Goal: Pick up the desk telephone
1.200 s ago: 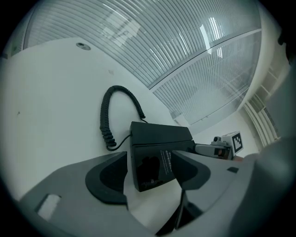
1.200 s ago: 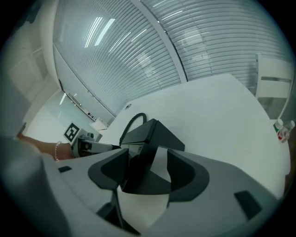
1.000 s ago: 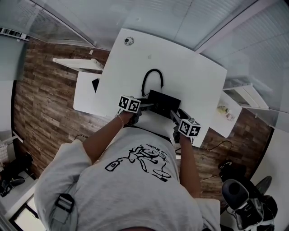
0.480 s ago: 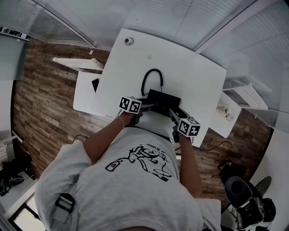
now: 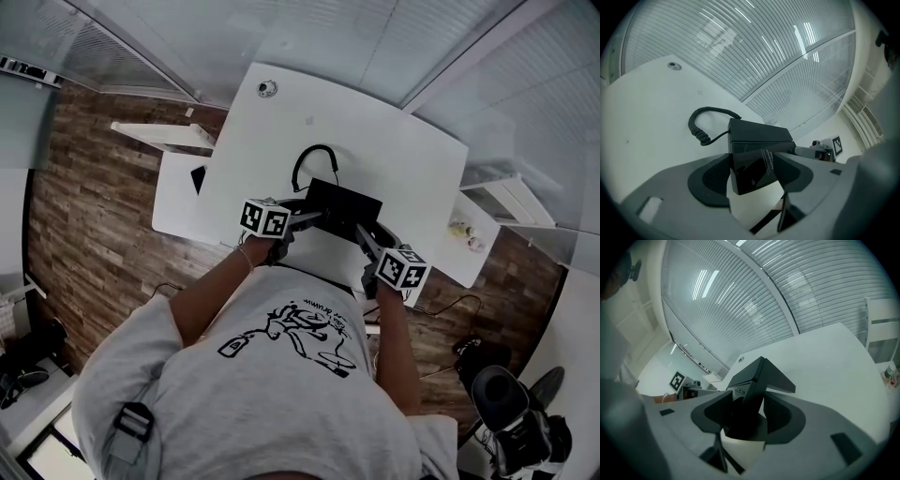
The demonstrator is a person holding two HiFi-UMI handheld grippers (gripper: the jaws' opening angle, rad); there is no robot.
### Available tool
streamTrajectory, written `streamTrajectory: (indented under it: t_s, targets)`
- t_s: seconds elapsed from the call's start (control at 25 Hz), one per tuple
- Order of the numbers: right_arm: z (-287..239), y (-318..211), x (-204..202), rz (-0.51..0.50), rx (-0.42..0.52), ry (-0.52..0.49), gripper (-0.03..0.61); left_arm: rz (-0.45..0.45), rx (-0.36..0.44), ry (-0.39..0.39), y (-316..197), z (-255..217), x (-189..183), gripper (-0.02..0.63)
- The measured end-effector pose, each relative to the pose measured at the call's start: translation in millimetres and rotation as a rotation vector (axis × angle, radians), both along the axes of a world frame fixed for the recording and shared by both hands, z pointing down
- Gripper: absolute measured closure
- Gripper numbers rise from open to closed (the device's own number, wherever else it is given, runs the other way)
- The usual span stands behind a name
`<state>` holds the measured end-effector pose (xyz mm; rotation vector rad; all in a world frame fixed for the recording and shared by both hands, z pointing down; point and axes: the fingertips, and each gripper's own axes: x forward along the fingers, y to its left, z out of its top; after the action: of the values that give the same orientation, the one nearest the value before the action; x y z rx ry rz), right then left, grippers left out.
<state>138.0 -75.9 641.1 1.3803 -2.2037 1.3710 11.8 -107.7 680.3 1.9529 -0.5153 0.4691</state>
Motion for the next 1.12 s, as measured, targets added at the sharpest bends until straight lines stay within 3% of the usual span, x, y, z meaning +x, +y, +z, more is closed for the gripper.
streamTrajectory:
  t_s: [0.76,1.12]
  targets:
    - [-113.4,-17.6,2.7,0.027,0.174,-0.018,0.377,-0.052,0.134,0.096,-23.3,-121.2,-0.1,0.334]
    - [-166.9,-22.0,2.3,0.041,0.254,-0.034,0.379,-0.055,0.228,0.101,-29.8,-176.3,-0.5,0.334]
